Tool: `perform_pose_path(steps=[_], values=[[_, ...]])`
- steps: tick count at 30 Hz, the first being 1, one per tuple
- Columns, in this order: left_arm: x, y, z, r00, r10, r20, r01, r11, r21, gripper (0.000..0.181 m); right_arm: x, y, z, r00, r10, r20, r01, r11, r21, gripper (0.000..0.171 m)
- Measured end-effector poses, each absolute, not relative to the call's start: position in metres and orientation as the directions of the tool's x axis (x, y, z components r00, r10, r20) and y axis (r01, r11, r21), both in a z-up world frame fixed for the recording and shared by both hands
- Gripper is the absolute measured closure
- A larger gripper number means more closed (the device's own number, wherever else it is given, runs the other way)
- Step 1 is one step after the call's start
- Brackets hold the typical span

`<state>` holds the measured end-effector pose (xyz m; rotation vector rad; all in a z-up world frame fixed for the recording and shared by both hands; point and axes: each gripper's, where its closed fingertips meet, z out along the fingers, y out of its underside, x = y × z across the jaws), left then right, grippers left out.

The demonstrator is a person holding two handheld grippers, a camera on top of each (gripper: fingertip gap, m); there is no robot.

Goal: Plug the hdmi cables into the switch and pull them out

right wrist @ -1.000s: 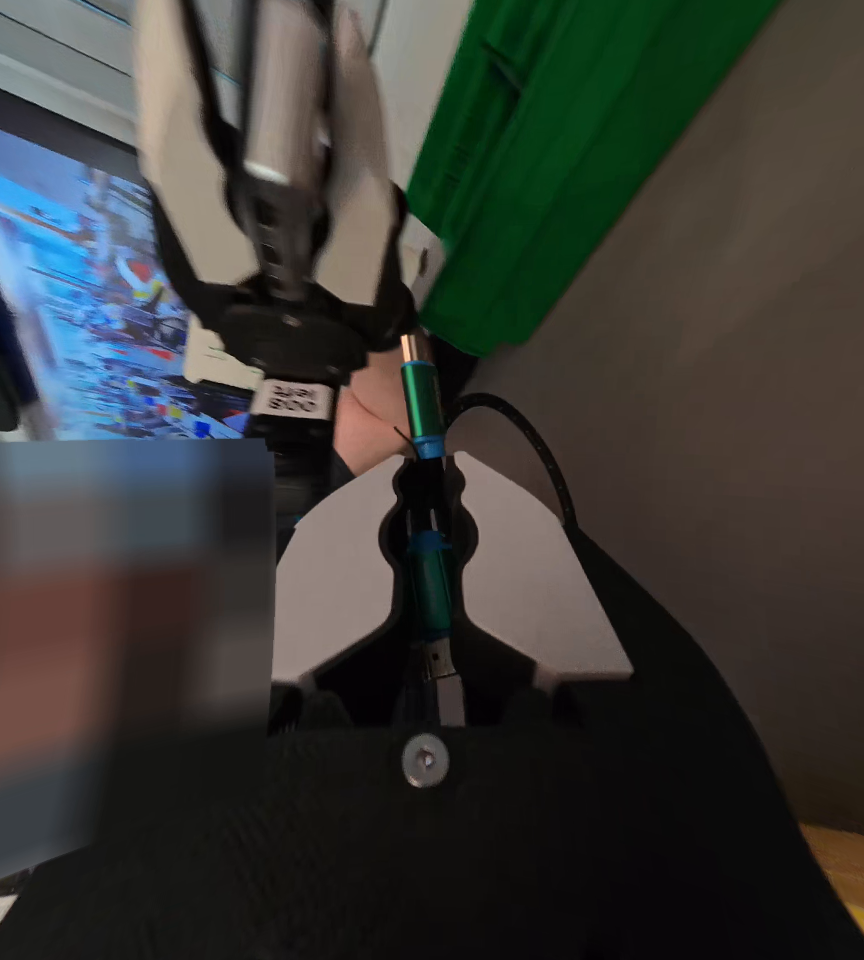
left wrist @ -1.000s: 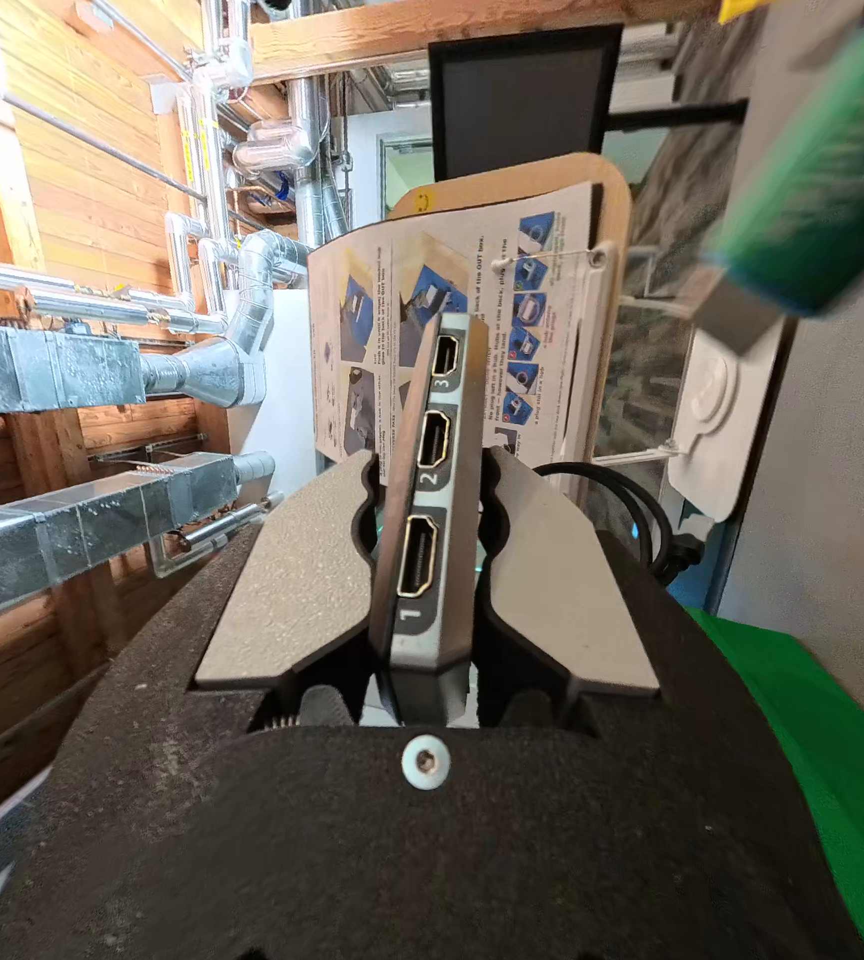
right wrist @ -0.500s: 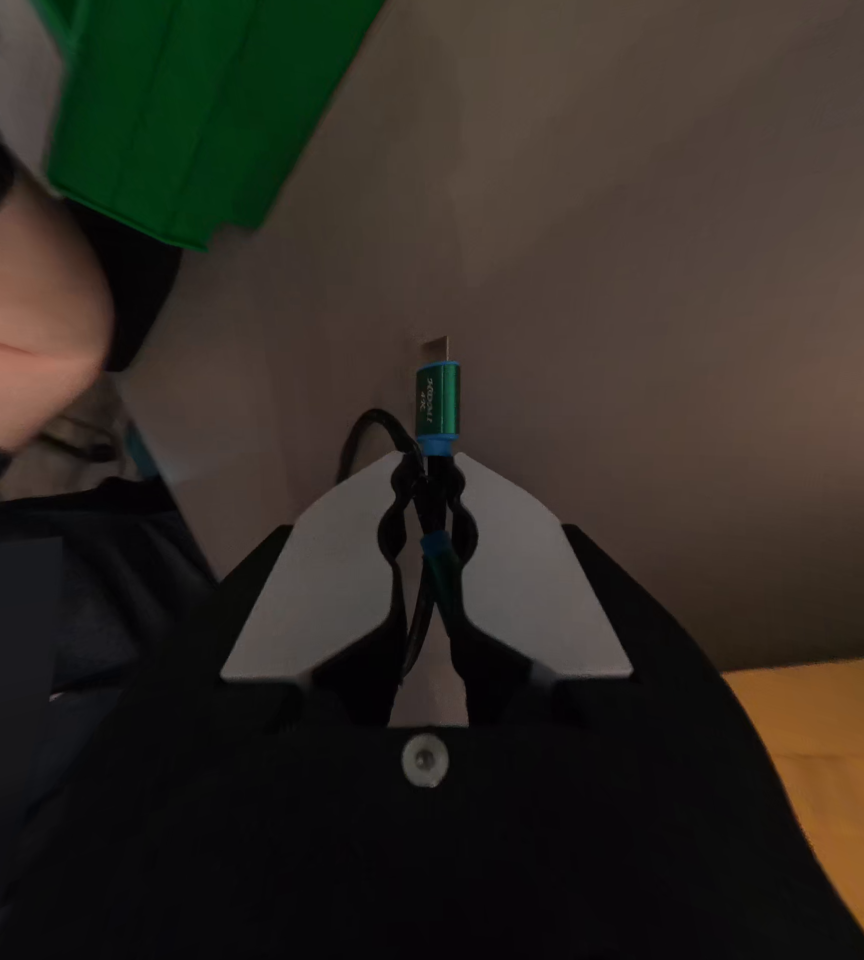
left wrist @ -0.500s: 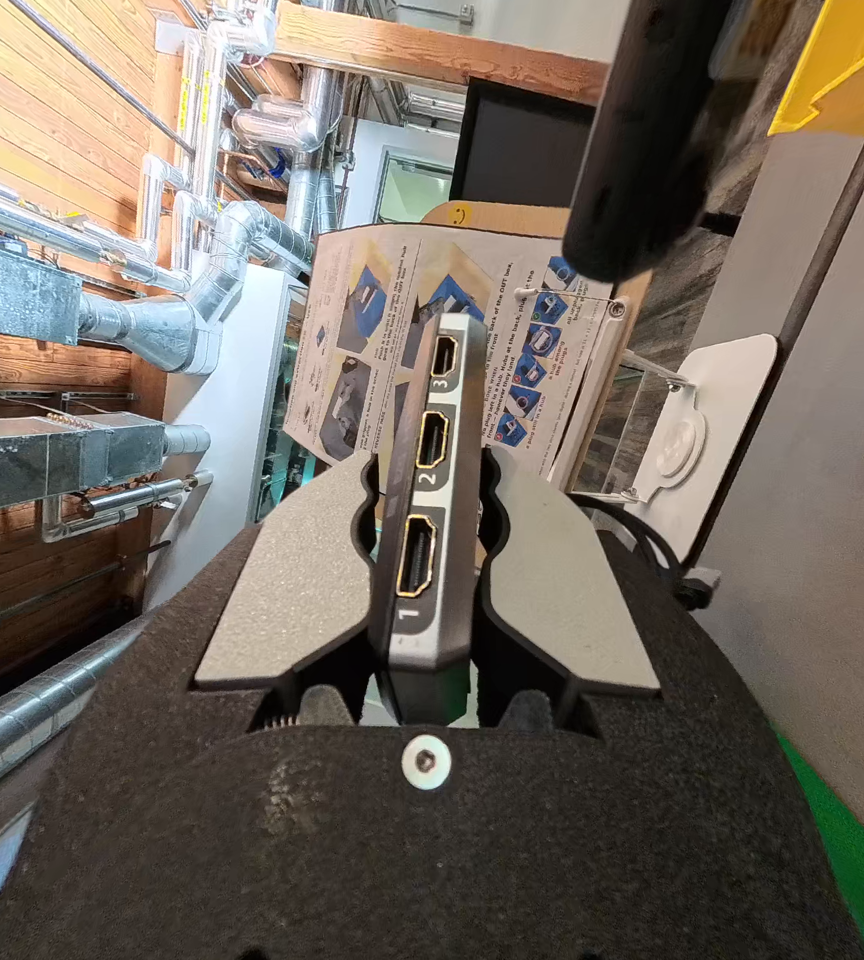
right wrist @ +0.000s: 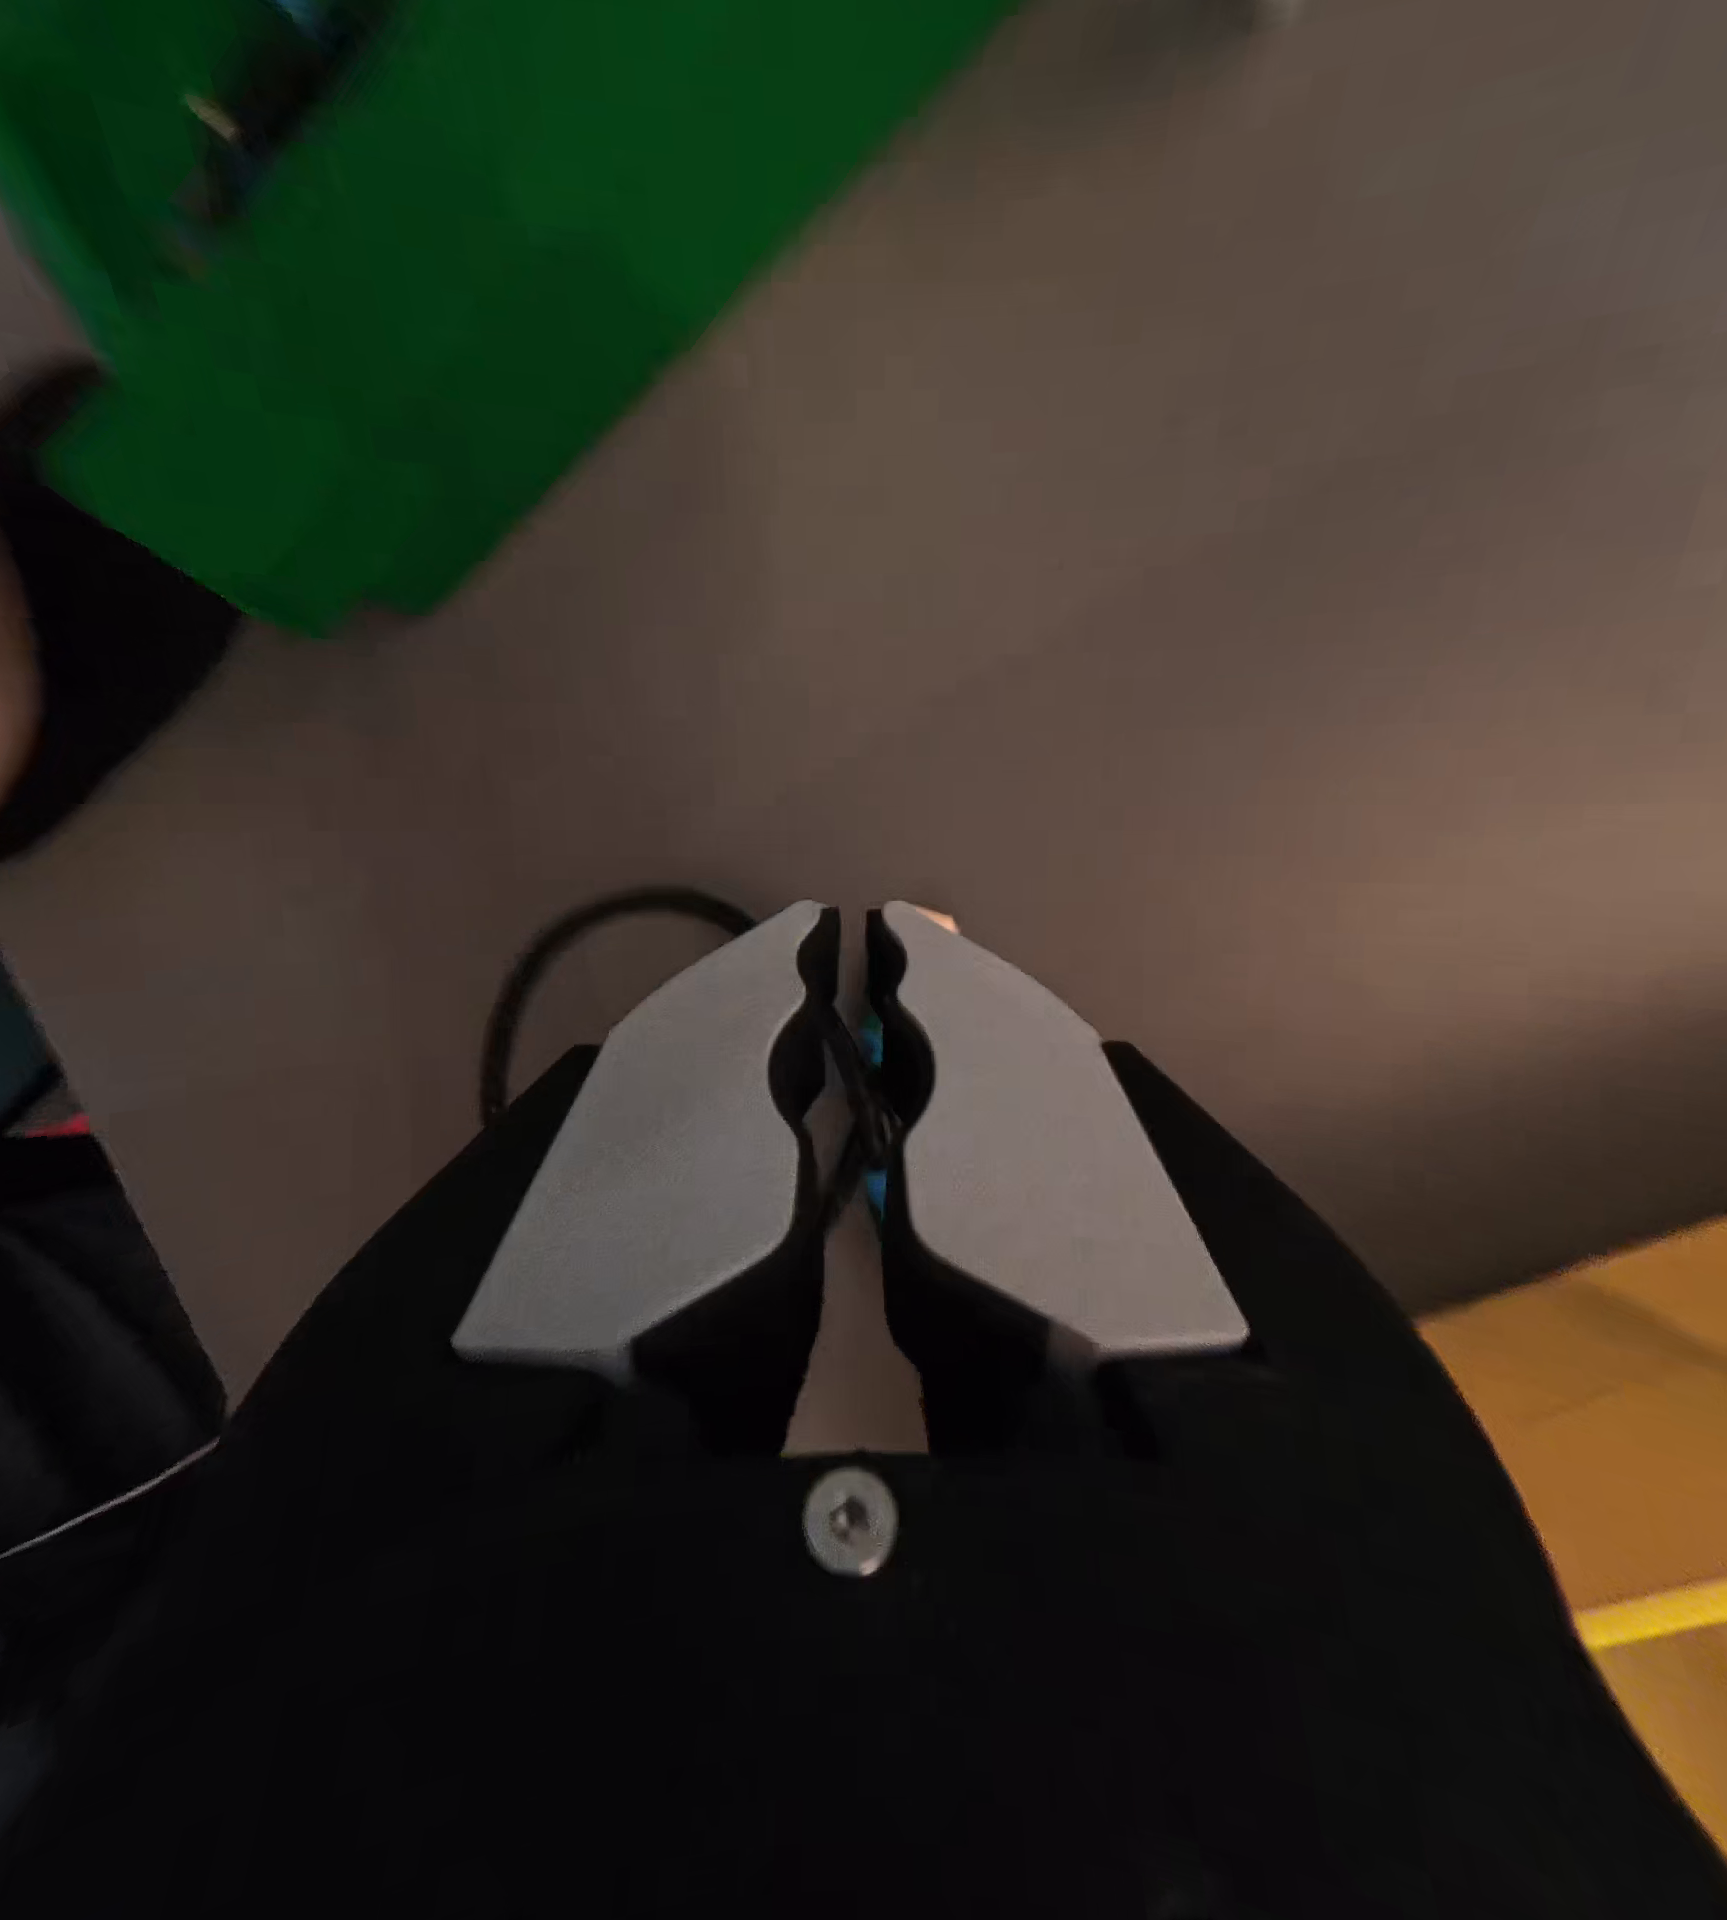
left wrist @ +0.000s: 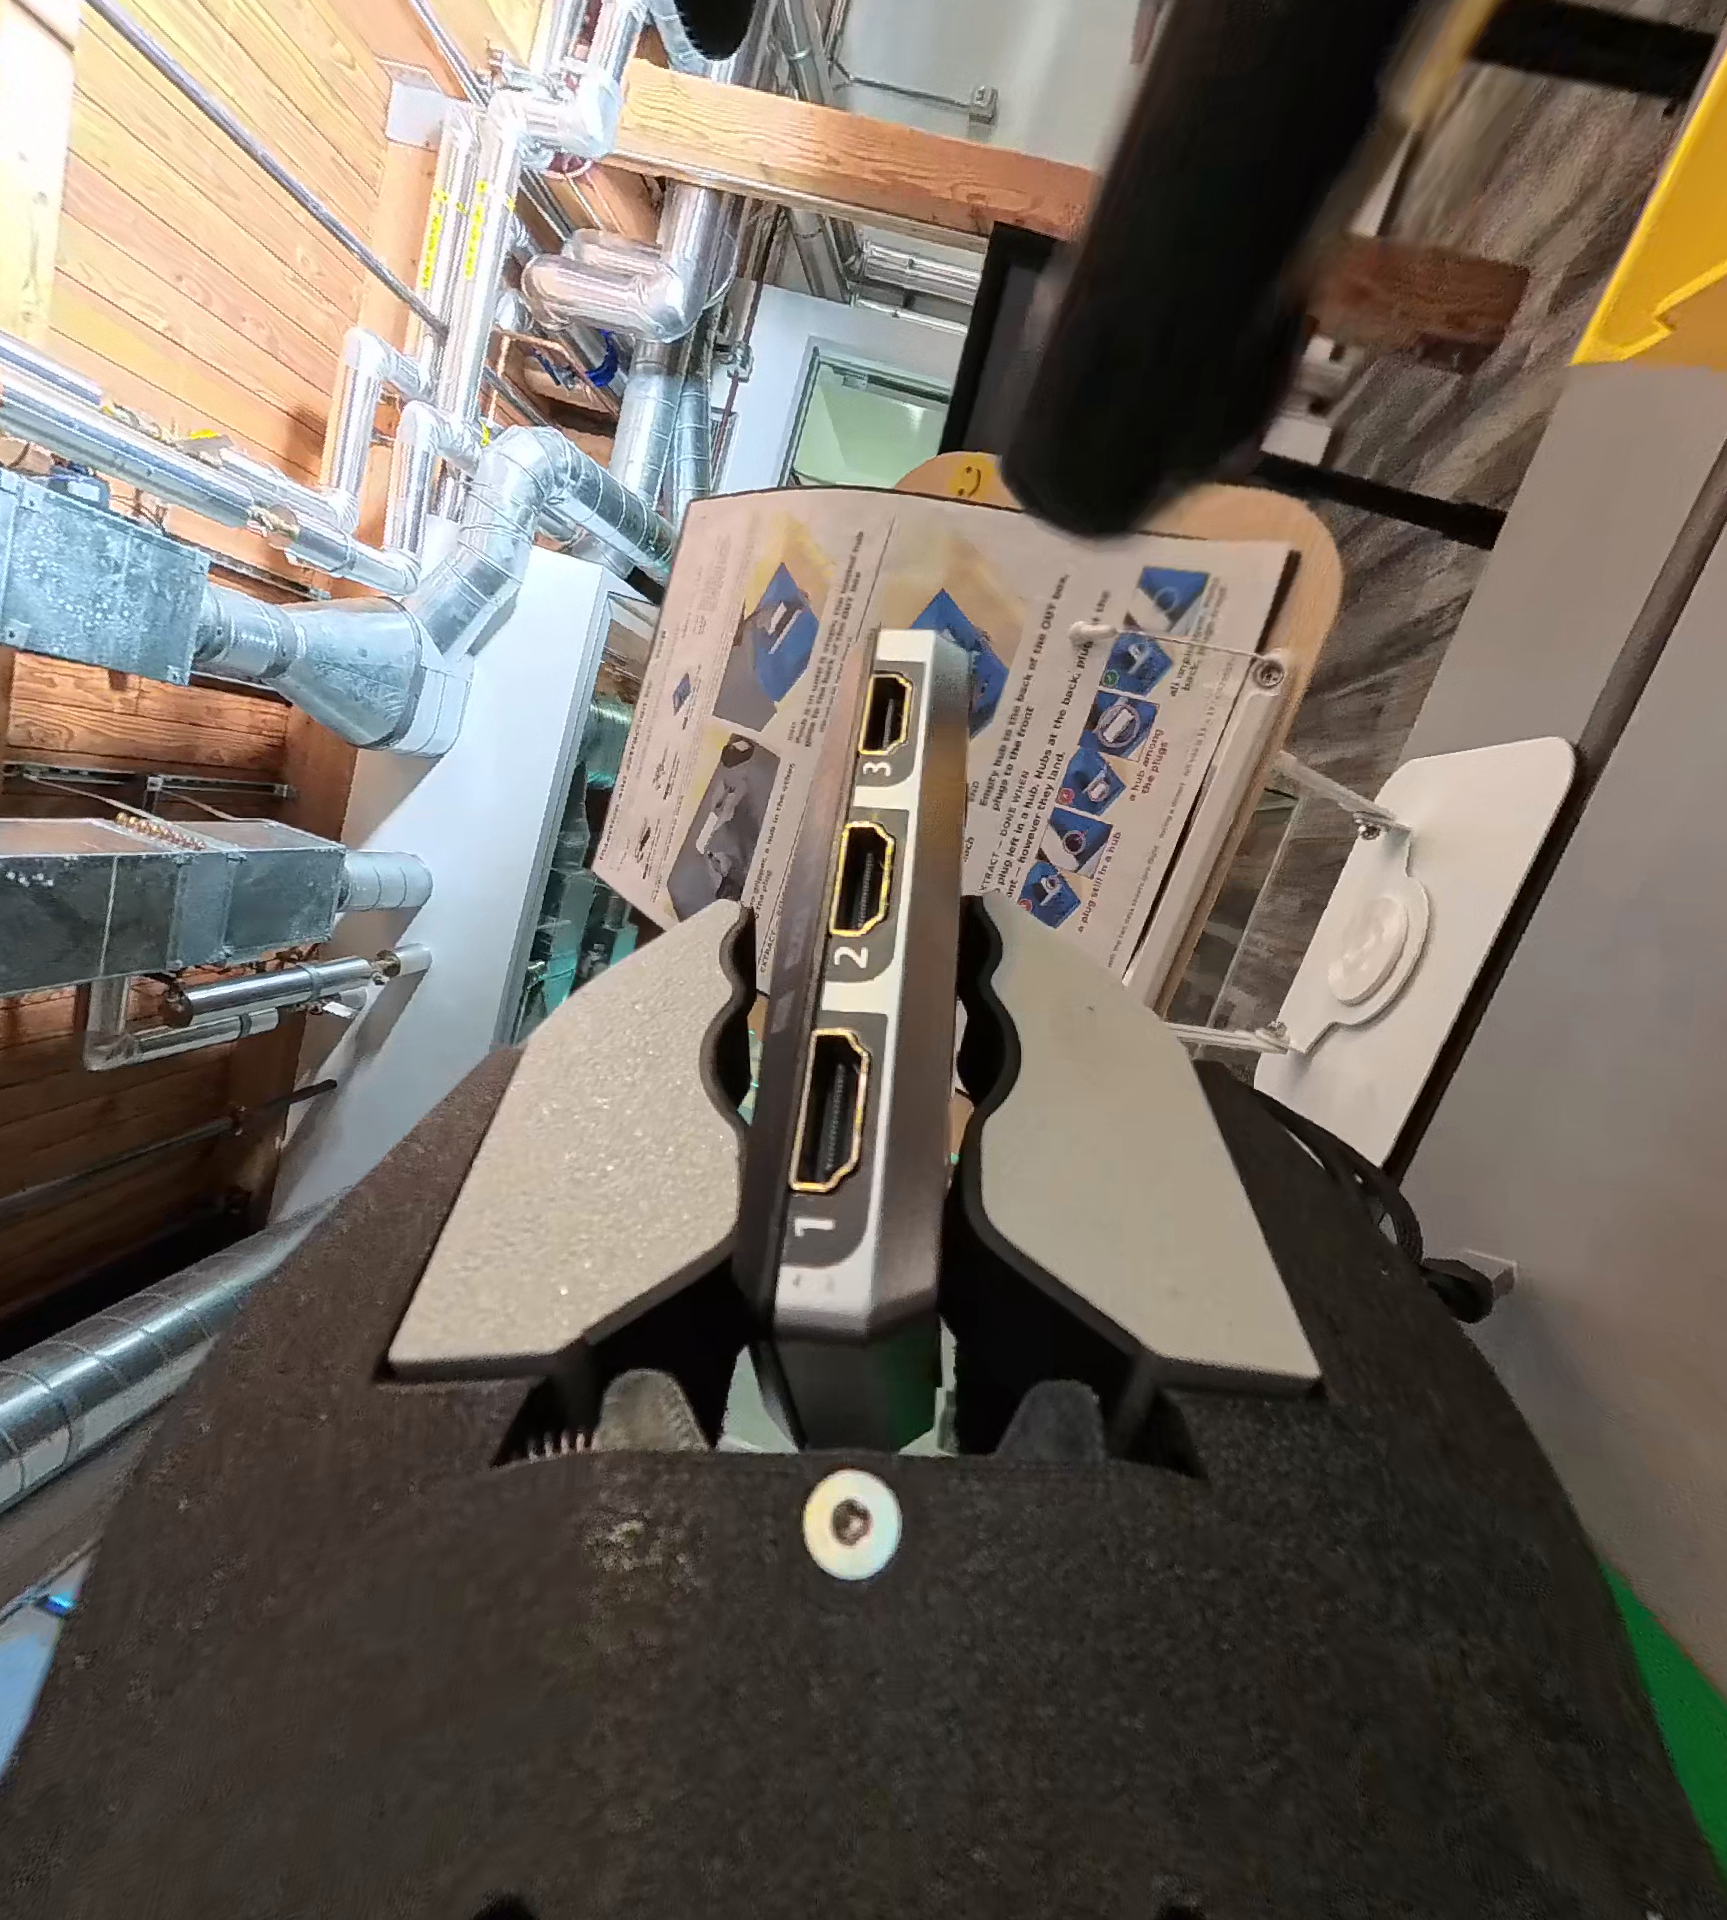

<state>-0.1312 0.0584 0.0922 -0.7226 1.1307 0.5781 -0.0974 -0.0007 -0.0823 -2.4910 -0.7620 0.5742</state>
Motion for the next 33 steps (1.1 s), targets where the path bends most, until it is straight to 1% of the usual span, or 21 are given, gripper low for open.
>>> perform_pose_path(steps=[2,3,4,5,7,9,13,14,16,18,20,22,24,28,33], values=[[-0.134,0.058,0.096,0.351,0.04,-0.936,-0.721,0.65,-0.242,0.144,-0.107,0.005,-0.048,0.705,0.681,-0.198,0.364,-0.587,-0.723,0.166],[-0.135,0.059,0.096,0.358,0.033,-0.933,-0.716,0.651,-0.252,0.144,-0.105,0.007,-0.033,0.709,0.692,-0.138,0.345,-0.51,-0.788,0.166],[-0.136,0.06,0.097,0.365,0.027,-0.931,-0.713,0.652,-0.26,0.144,-0.101,0.007,-0.022,0.714,0.695,-0.079,0.342,-0.446,-0.827,0.166],[-0.137,0.061,0.098,0.371,0.022,-0.928,-0.708,0.653,-0.268,0.144,-0.1,0.003,-0.017,0.706,0.708,-0.032,0.363,-0.399,-0.842,0.166],[-0.138,0.063,0.098,0.378,0.013,-0.926,-0.705,0.652,-0.279,0.144,-0.097,-0.007,-0.024,0.708,0.706,0.013,0.41,-0.396,-0.822,0.155],[-0.139,0.064,0.098,0.383,0.006,-0.924,-0.701,0.652,-0.287,0.144,-0.092,-0.019,-0.048,0.744,0.668,0.023,0.438,-0.461,-0.771,0.146],[-0.141,0.064,0.101,0.395,-0.013,-0.919,-0.693,0.652,-0.307,0.144,-0.095,-0.047,-0.103,0.775,0.63,0.049,0.485,-0.544,-0.685,0.142],[-0.141,0.064,0.101,0.396,-0.017,-0.918,-0.692,0.652,-0.31,0.144,-0.094,-0.049,-0.113,0.786,0.615,0.062,0.494,-0.564,-0.662,0.138],[-0.141,0.063,0.101,0.396,-0.023,-0.918,-0.69,0.652,-0.314,0.144,-0.091,-0.046,-0.125,0.792,0.598,0.124,0.535,-0.582,-0.613,0.136],[-0.14,0.062,0.101,0.392,-0.029,-0.92,-0.689,0.654,-0.314,0.144,-0.088,-0.038,-0.128,0.796,0.581,0.17,0.552,-0.581,-0.598,0.136],[-0.139,0.062,0.101,0.389,-0.031,-0.921,-0.687,0.655,-0.313,0.144,-0.09,-0.033,-0.13,0.831,0.549,0.086,0.48,-0.631,-0.61,0.136],[-0.139,0.062,0.101,0.388,-0.033,-0.921,-0.689,0.653,-0.314,0.144,-0.09,-0.024,-0.129,0.874,0.484,-0.038,0.354,-0.69,-0.631,0.135],[-0.139,0.062,0.101,0.384,-0.031,-0.923,-0.692,0.652,-0.31,0.144,-0.085,-0.017,-0.132,0.901,0.424,-0.094,0.282,-0.736,-0.615,0.134],[-0.14,0.062,0.101,0.388,-0.036,-0.921,-0.689,0.653,-0.316,0.144,-0.085,-0.015,-0.141,0.903,0.429,-0.023,0.333,-0.731,-0.596,0.135],[-0.142,0.064,0.103,0.396,-0.04,-0.918,-0.686,0.651,-0.325,0.144,-0.084,-0.018,-0.161,0.909,0.415,-0.02,0.34,-0.77,-0.539,0.135]])
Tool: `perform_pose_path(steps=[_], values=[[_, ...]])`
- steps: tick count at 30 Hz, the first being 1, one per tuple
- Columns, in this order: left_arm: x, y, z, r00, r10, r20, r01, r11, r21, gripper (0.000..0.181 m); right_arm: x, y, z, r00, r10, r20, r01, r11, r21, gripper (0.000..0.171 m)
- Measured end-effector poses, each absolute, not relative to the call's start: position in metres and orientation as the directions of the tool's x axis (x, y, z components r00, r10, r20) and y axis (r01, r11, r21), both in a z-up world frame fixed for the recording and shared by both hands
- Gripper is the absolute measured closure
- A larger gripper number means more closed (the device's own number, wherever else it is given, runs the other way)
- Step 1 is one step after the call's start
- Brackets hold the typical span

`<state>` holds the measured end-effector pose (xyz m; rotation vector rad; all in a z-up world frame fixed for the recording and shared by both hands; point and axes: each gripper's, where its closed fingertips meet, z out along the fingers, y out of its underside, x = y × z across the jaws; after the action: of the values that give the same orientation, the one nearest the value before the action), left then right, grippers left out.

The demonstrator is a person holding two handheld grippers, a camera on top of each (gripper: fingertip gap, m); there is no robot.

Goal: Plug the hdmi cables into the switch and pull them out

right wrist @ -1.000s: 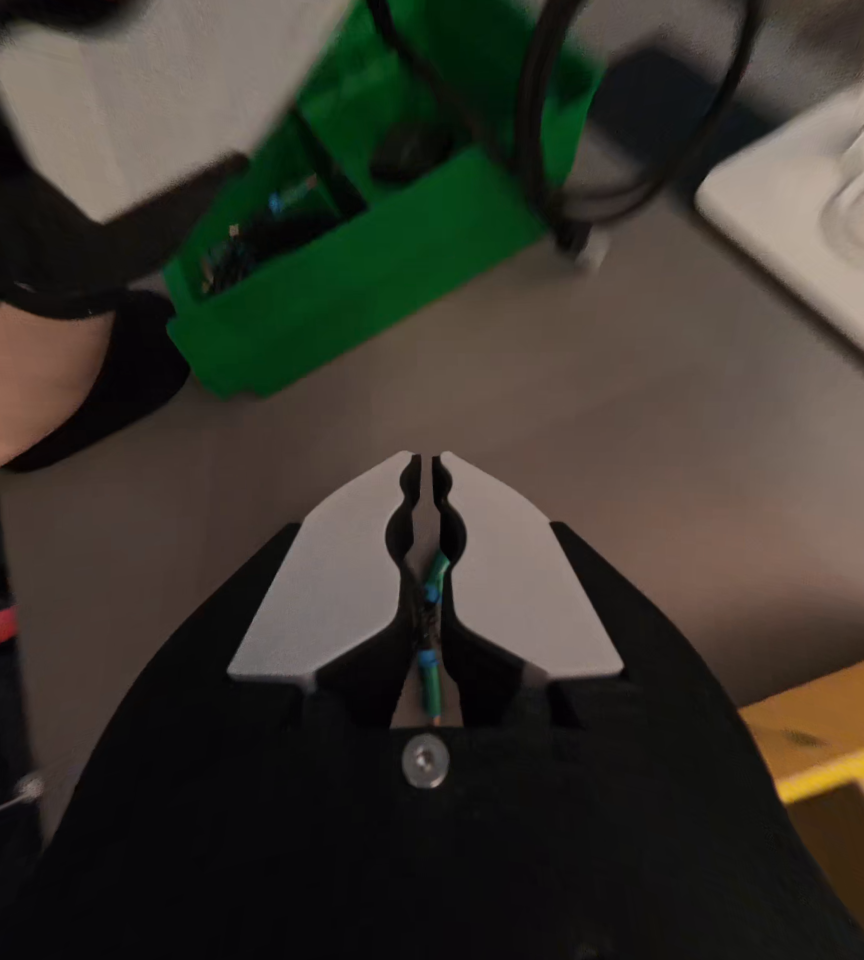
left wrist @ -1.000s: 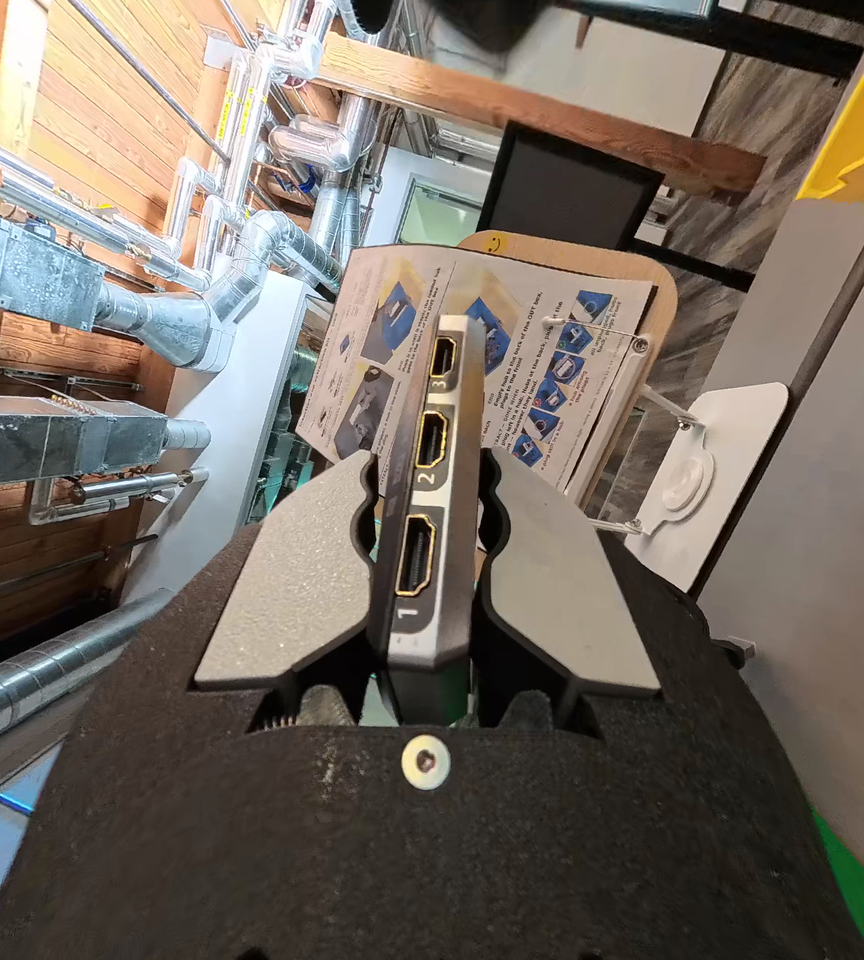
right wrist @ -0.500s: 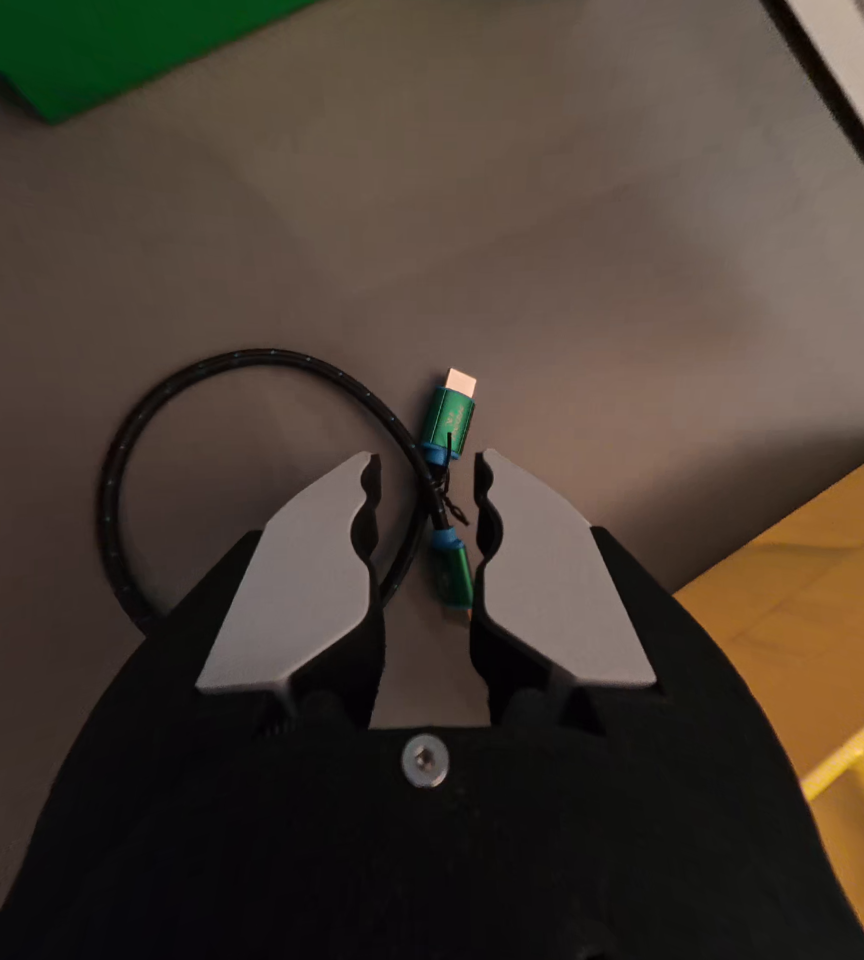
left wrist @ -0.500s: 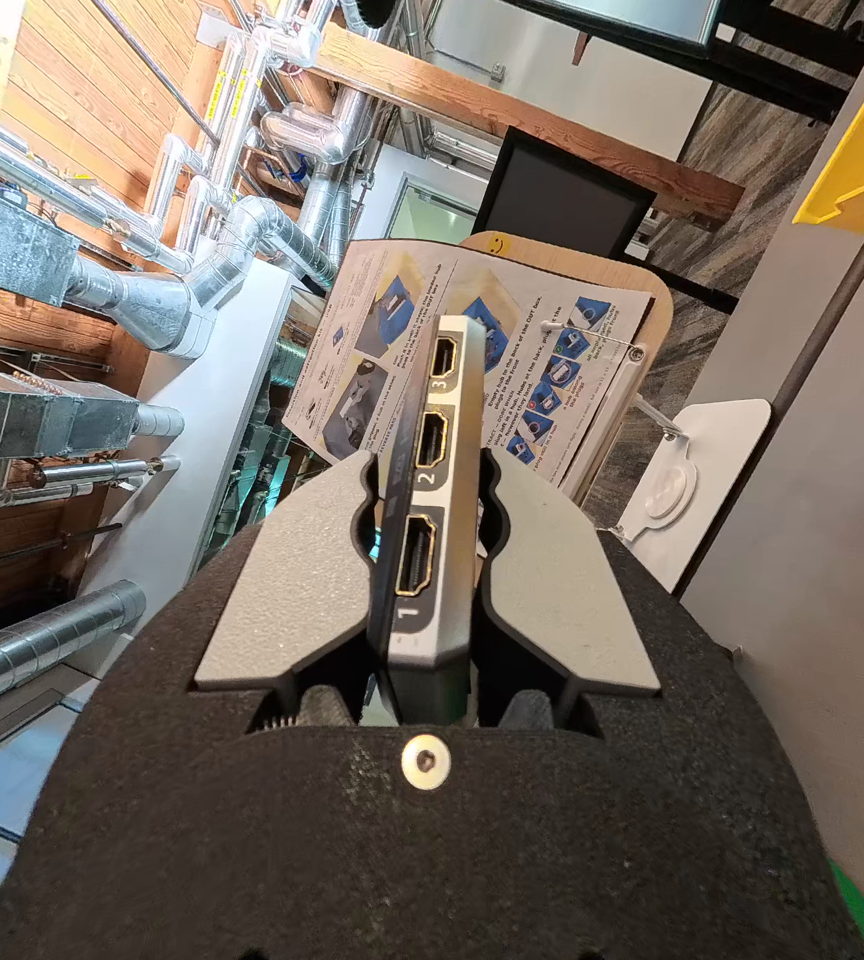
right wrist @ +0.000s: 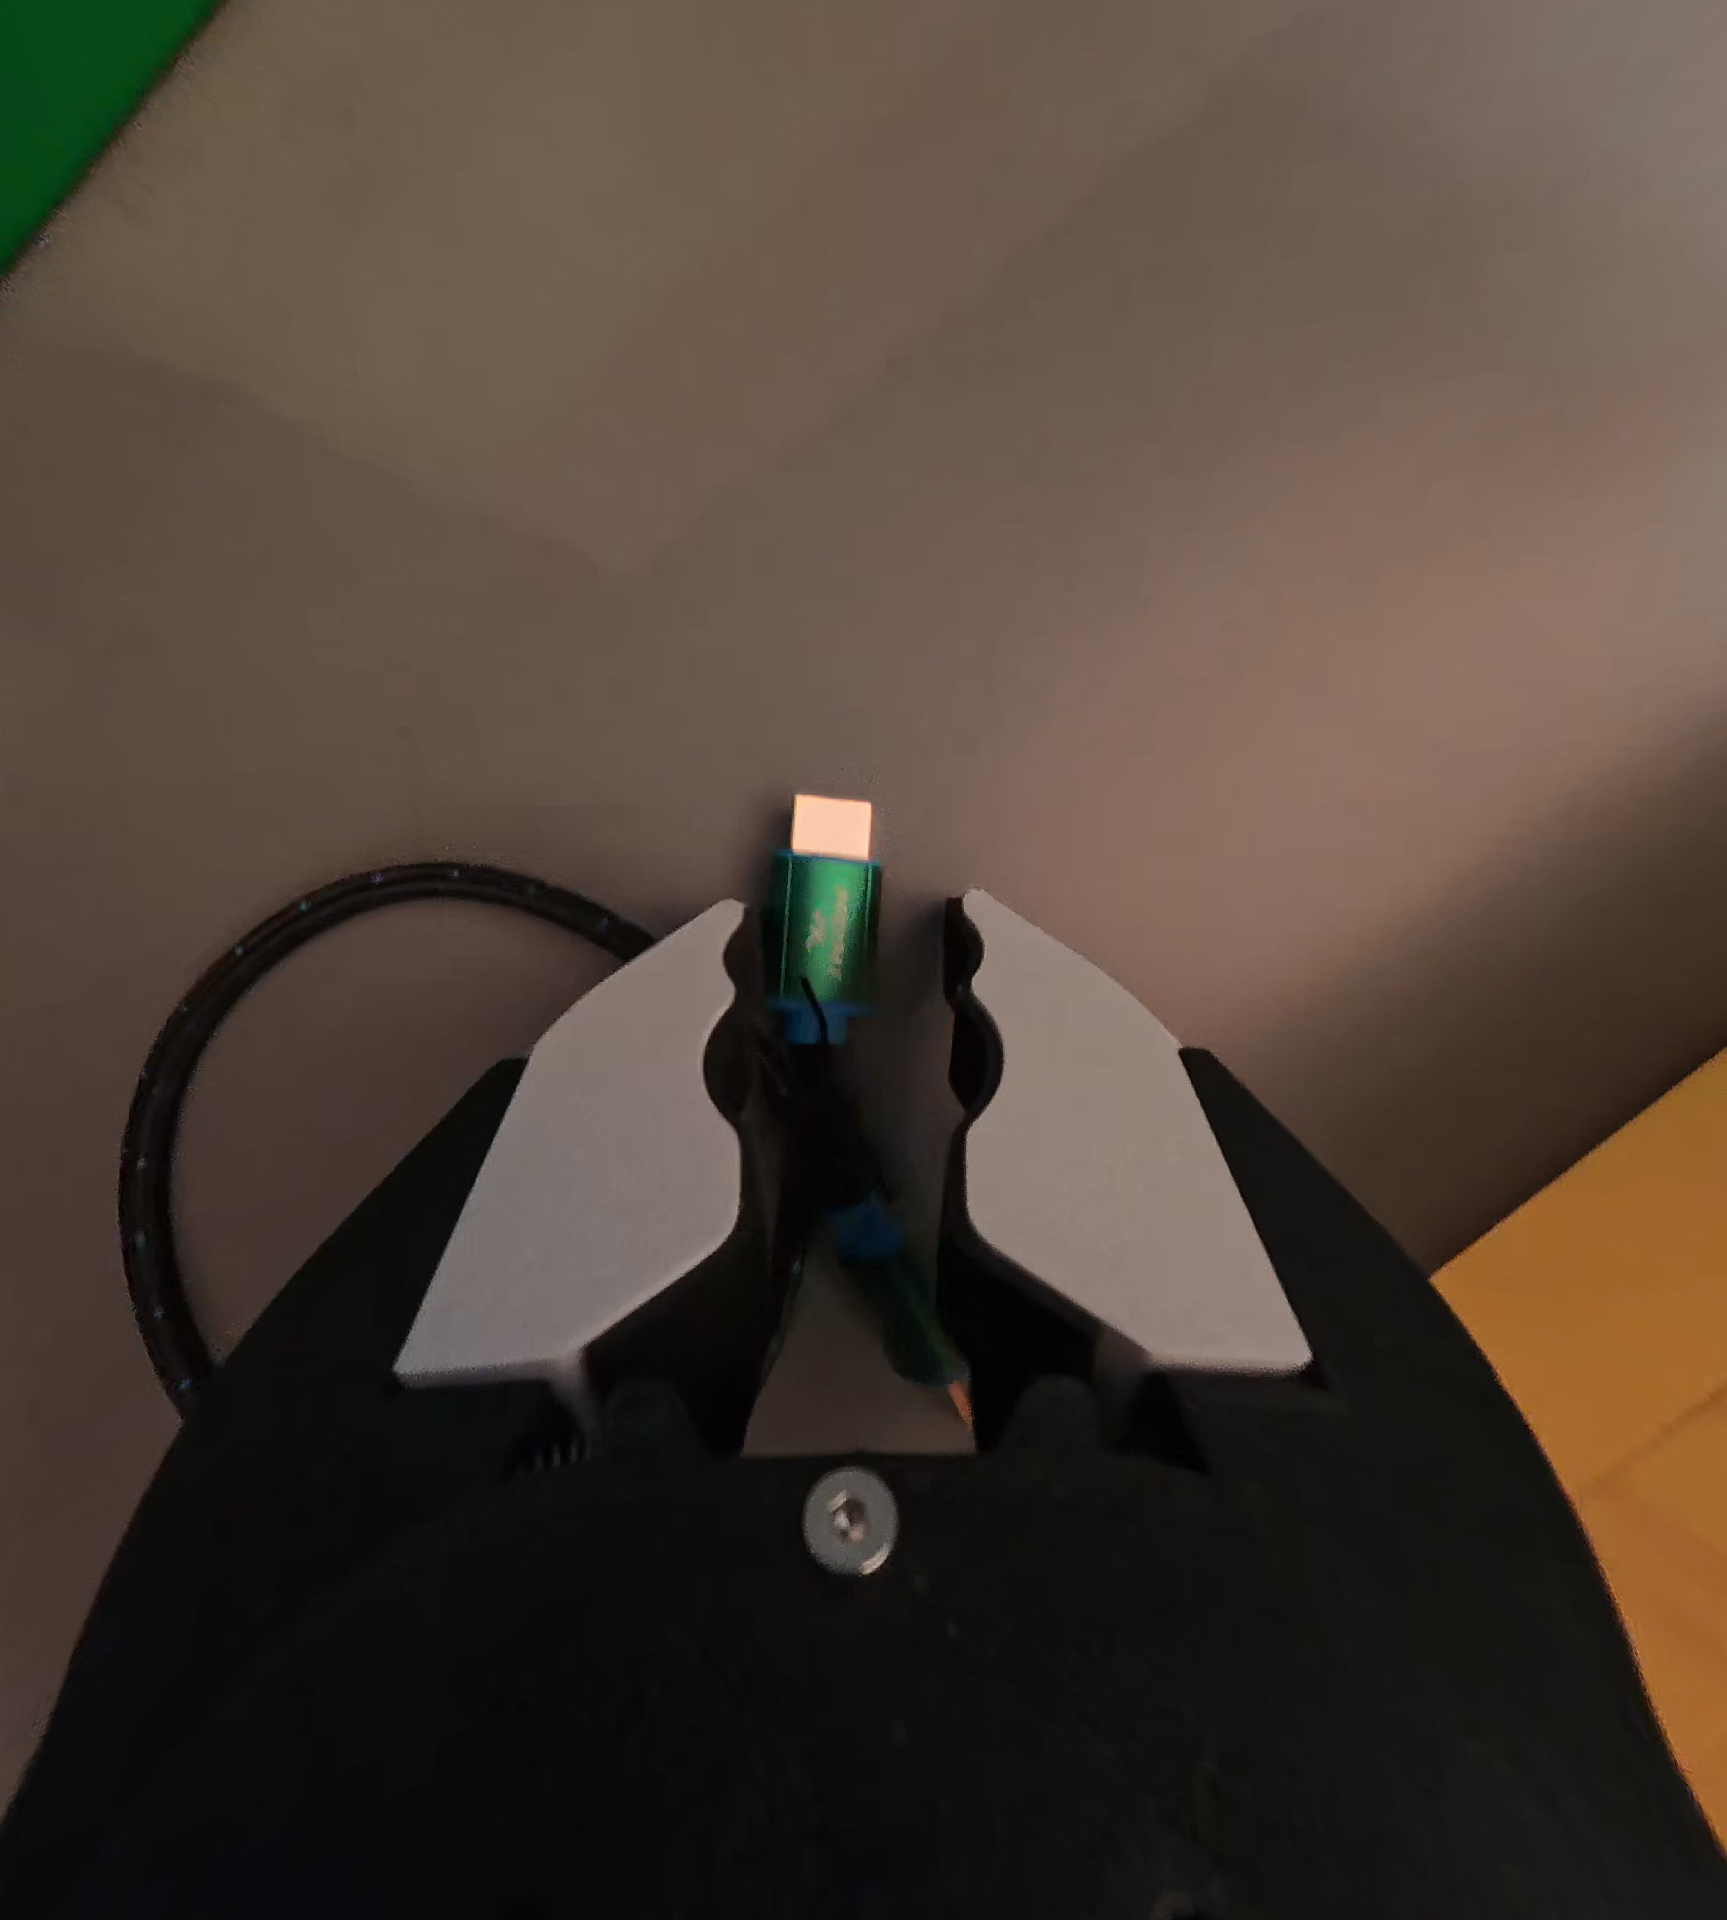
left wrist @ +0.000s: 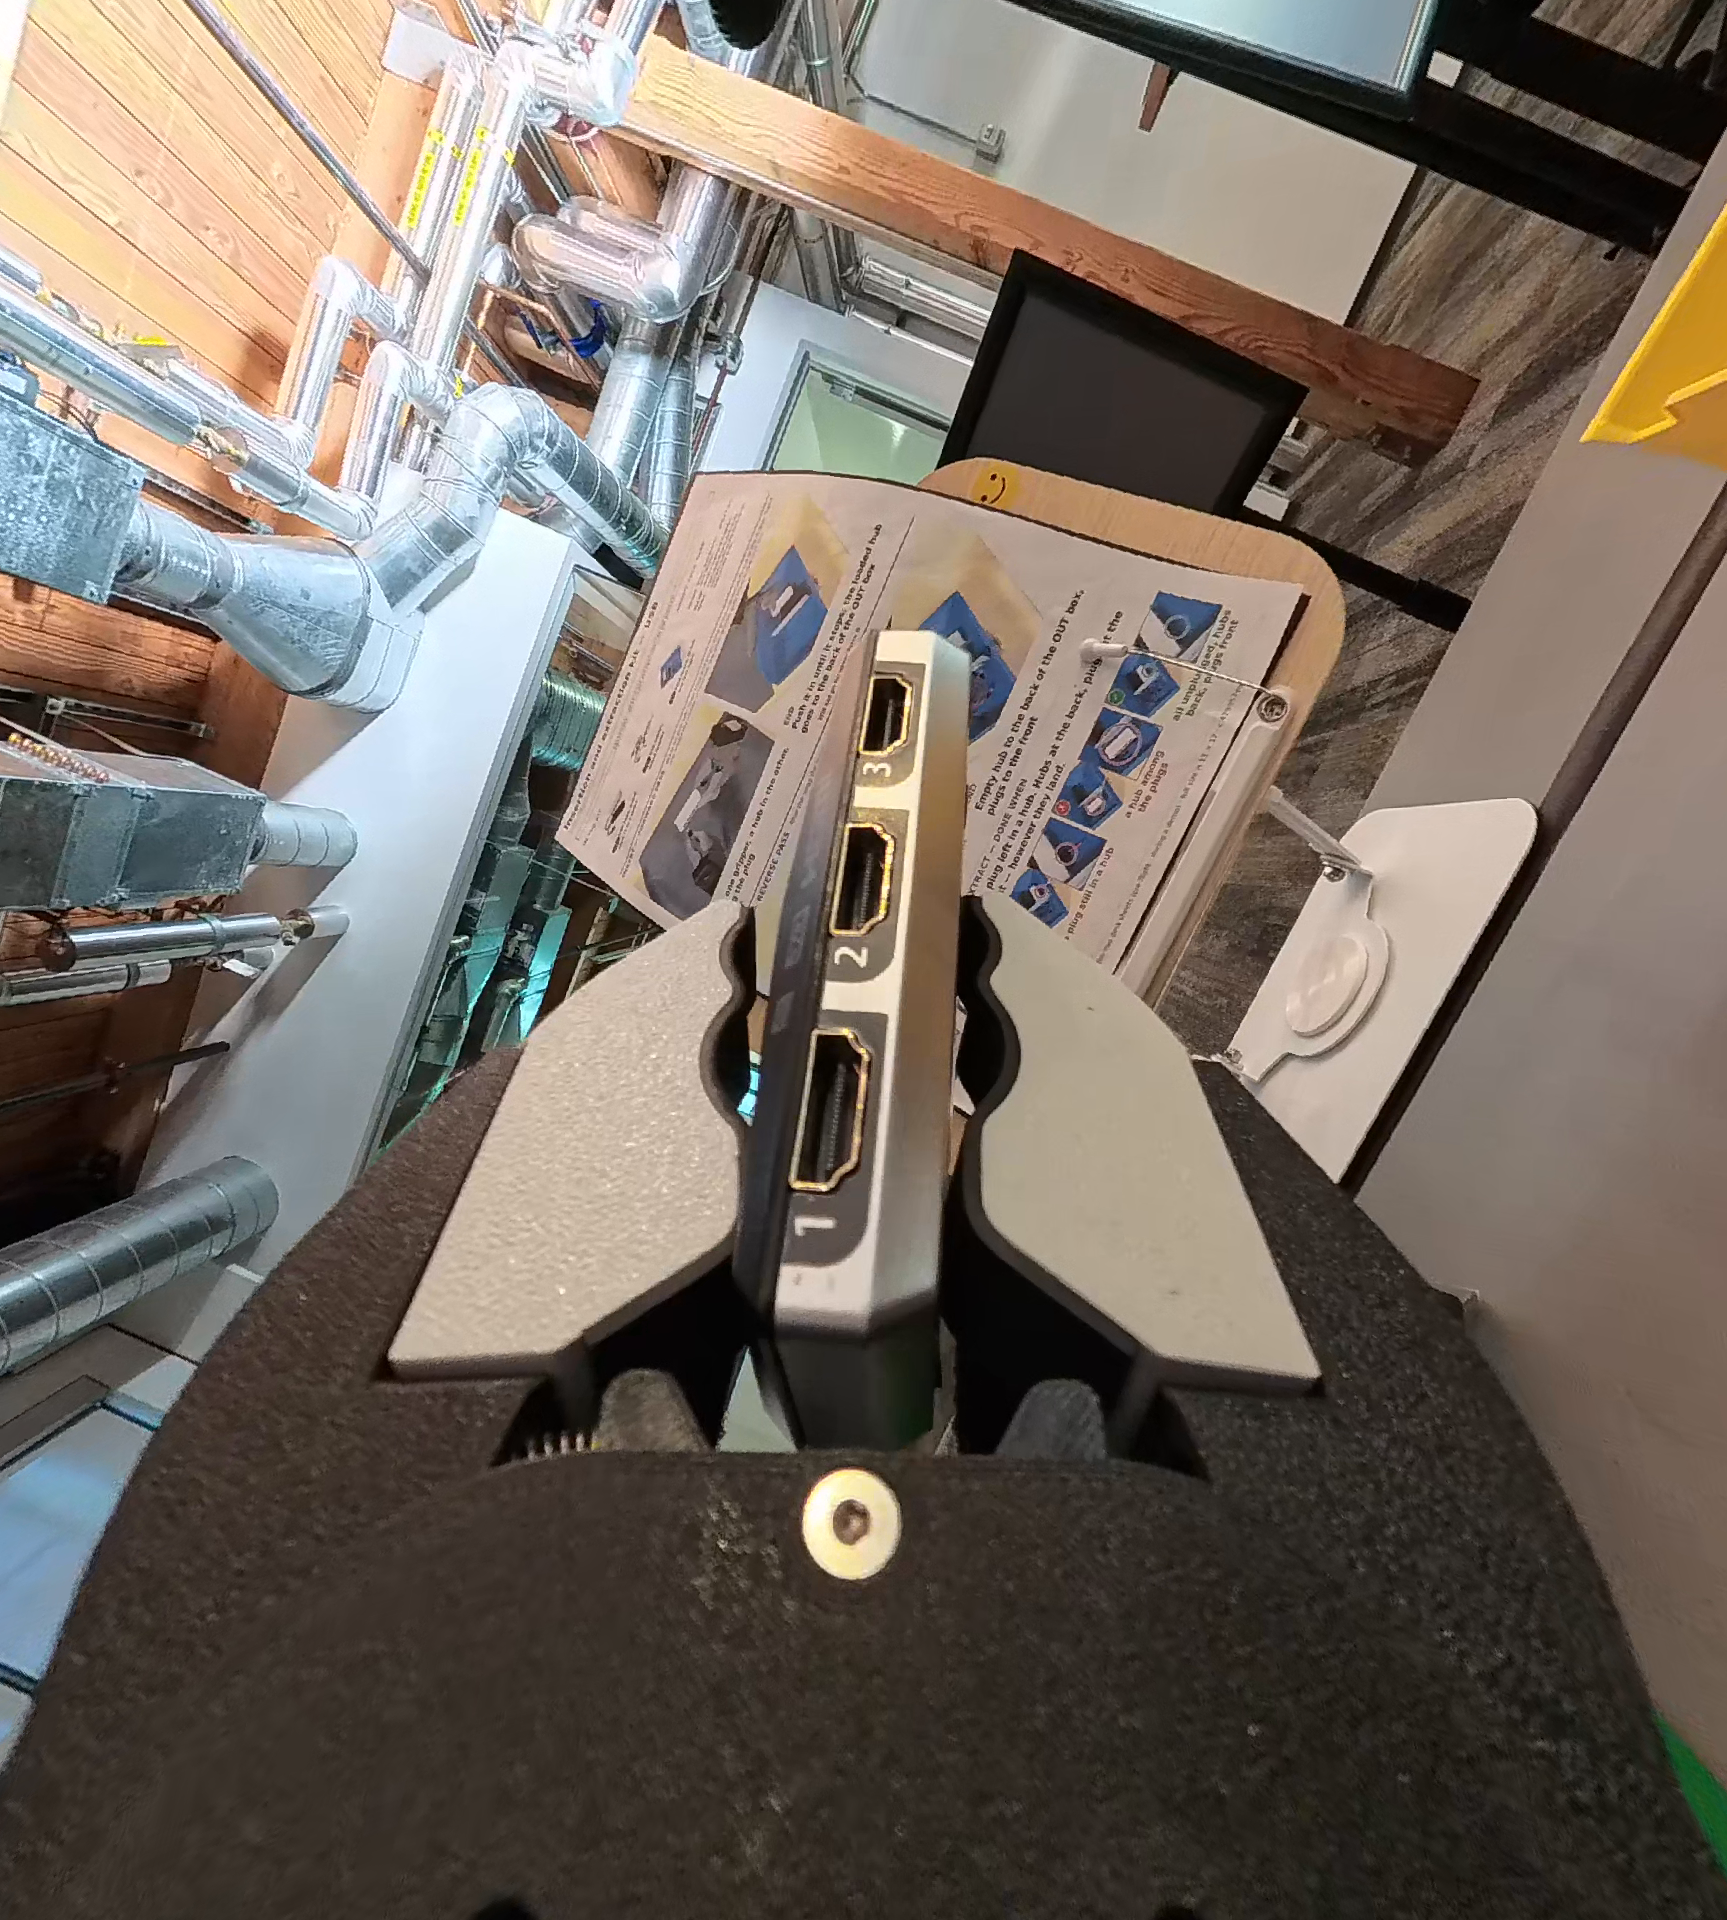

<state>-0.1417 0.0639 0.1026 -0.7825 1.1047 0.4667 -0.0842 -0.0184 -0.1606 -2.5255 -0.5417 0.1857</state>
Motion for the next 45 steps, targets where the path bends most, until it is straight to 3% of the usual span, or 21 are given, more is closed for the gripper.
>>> perform_pose_path(steps=[9,15,22,26,31,38,45], values=[[-0.14,0.064,0.102,0.388,-0.039,-0.921,-0.689,0.651,-0.317,0.144,-0.076,-0.022,-0.154,0.903,0.414,0.12,0.401,-0.705,-0.585,0.146],[-0.138,0.064,0.099,0.375,-0.037,-0.926,-0.696,0.649,-0.307,0.144,-0.071,-0.03,-0.161,0.94,0.342,-0.004,0.287,-0.796,-0.533,0.143],[-0.136,0.064,0.096,0.373,-0.034,-0.927,-0.693,0.654,-0.303,0.144,-0.078,-0.028,-0.157,0.913,0.409,0.007,0.33,-0.727,-0.602,0.149],[-0.134,0.063,0.093,0.356,-0.036,-0.934,-0.687,0.668,-0.287,0.144,-0.077,-0.026,-0.12,0.897,0.435,0.076,0.366,-0.635,-0.681,0.15],[-0.12,0.055,0.078,0.269,0.01,-0.963,-0.697,0.692,-0.188,0.145,-0.073,-0.032,-0.05,0.866,0.485,0.122,0.402,-0.529,-0.747,0.15],[-0.098,0.039,0.057,0.184,0.045,-0.982,-0.695,0.712,-0.098,0.145,-0.073,-0.032,0.015,0.795,0.582,0.17,0.499,-0.469,-0.728,0.15],[-0.091,0.041,0.043,0.118,0.076,-0.99,-0.746,0.665,-0.038,0.145,-0.074,-0.033,0.008,0.723,0.66,0.203,0.631,-0.512,-0.582,0.15]])
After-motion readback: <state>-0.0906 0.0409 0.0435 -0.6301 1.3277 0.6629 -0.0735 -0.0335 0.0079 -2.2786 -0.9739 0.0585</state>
